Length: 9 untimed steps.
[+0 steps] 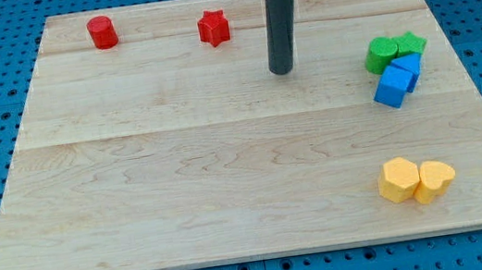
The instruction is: Push the green blocks towards right center
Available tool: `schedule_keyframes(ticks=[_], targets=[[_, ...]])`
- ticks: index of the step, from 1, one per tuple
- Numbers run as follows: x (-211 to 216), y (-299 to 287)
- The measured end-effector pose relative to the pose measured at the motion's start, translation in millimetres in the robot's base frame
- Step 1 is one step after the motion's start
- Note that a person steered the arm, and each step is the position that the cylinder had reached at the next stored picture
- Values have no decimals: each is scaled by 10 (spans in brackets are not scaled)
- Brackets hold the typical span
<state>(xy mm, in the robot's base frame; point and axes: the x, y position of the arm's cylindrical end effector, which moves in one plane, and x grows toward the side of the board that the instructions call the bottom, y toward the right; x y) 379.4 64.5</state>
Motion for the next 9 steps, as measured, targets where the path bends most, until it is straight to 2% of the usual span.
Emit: schedule_keyframes(ticks=[1, 6, 7, 8, 9], targets=[[258, 14], [445, 94], [36, 571], [-196, 843], [-165, 859]])
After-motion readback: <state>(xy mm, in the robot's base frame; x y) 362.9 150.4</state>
